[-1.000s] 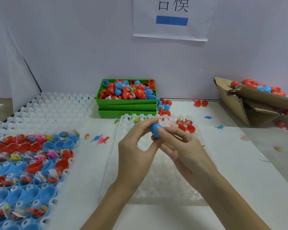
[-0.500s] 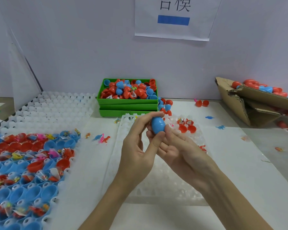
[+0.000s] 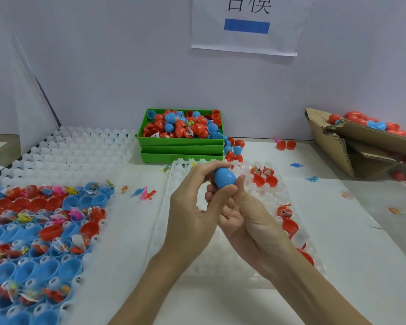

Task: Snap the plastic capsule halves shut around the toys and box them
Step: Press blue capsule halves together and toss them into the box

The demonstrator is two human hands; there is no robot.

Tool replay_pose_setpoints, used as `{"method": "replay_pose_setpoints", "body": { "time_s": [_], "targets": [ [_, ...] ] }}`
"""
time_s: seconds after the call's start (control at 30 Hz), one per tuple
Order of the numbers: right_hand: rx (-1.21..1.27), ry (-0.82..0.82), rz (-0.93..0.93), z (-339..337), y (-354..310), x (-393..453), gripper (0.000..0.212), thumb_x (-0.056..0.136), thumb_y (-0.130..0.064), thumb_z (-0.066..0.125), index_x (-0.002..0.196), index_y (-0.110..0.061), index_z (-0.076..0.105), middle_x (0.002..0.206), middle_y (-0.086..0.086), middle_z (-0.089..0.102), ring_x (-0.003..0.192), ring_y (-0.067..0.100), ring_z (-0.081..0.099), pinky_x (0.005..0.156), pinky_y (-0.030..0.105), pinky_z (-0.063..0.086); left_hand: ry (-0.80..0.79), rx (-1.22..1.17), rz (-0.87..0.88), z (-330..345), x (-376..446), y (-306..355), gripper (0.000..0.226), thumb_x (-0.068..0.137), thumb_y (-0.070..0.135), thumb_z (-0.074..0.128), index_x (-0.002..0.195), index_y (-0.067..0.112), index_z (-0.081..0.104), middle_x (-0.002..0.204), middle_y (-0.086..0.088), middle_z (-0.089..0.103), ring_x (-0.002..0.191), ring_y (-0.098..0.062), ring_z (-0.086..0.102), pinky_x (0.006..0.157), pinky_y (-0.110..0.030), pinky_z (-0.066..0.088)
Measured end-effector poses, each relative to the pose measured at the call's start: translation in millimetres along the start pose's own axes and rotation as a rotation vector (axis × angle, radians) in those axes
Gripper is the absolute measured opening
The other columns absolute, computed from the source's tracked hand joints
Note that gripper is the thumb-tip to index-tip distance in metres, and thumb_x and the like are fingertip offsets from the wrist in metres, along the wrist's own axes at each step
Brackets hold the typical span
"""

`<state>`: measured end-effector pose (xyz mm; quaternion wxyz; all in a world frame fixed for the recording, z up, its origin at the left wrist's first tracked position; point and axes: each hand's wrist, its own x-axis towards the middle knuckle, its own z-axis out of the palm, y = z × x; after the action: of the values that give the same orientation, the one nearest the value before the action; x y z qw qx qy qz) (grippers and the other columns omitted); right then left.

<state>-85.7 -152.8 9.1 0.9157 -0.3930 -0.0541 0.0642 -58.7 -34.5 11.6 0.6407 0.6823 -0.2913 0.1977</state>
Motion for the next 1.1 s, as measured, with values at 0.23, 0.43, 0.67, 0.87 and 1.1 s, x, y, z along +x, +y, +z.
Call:
{"method": "replay_pose_setpoints", "body": {
  "time_s": [0.23, 0.43, 0.67, 0.87, 1.1],
  "targets": [
    [-0.127, 0.051, -0.075, -1, -6, 0, 0.061, 0.076, -0.054, 0.081, 0.116, -0.008, 0.077, 0.106, 0.009, 0.076, 0.100, 0.018, 0.074, 0.086, 0.025, 0.058, -0.021, -0.041, -0.048, 4, -1, 2, 0.036, 0.099, 0.052, 0.060, 0.132, 0.039, 0.058, 0.124, 0.024, 0.062, 0.119, -0.015, 0.063, 0.096, -0.021, 0.053],
    [-0.149, 0.065, -0.082, 1, -1, -1, 0.052, 0.085, -0.054, 0.072, 0.113, -0.011, 0.079, 0.102, 0.008, 0.076, 0.096, 0.016, 0.074, 0.086, 0.025, 0.058, 0.001, 0.042, -0.016, 5, -3, -1, 0.032, 0.100, 0.051, 0.058, 0.125, 0.031, 0.060, 0.117, 0.020, 0.066, 0.113, -0.011, 0.066, 0.092, -0.018, 0.054],
    [-0.141, 0.097, -0.039, 3, 1, -3, 0.051, 0.091, -0.051, 0.068, 0.119, -0.009, 0.077, 0.105, 0.007, 0.076, 0.099, 0.016, 0.073, 0.087, 0.028, 0.058, 0.046, 0.148, 0.018, 8, -7, -7, 0.047, 0.103, 0.040, 0.051, 0.132, 0.005, 0.065, 0.120, 0.002, 0.070, 0.111, -0.008, 0.065, 0.094, -0.018, 0.053],
    [-0.126, 0.107, -0.048, 3, -2, -5, 0.043, 0.096, -0.042, 0.064, 0.119, -0.008, 0.076, 0.107, 0.008, 0.076, 0.101, 0.019, 0.074, 0.091, 0.032, 0.058, 0.051, 0.107, 0.032, 8, -7, -8, 0.045, 0.101, 0.038, 0.052, 0.132, 0.007, 0.064, 0.122, 0.007, 0.068, 0.118, -0.007, 0.064, 0.099, -0.021, 0.053],
    [-0.175, 0.098, -0.087, 9, -13, -5, 0.035, 0.092, -0.039, 0.071, 0.115, -0.014, 0.079, 0.122, 0.012, 0.074, 0.117, 0.025, 0.071, 0.092, 0.029, 0.058, -0.017, -0.057, -0.047, 9, -5, -5, 0.036, 0.105, 0.036, 0.048, 0.137, 0.023, 0.057, 0.132, 0.013, 0.068, 0.128, -0.014, 0.063, 0.102, -0.024, 0.052]
  ]
}}
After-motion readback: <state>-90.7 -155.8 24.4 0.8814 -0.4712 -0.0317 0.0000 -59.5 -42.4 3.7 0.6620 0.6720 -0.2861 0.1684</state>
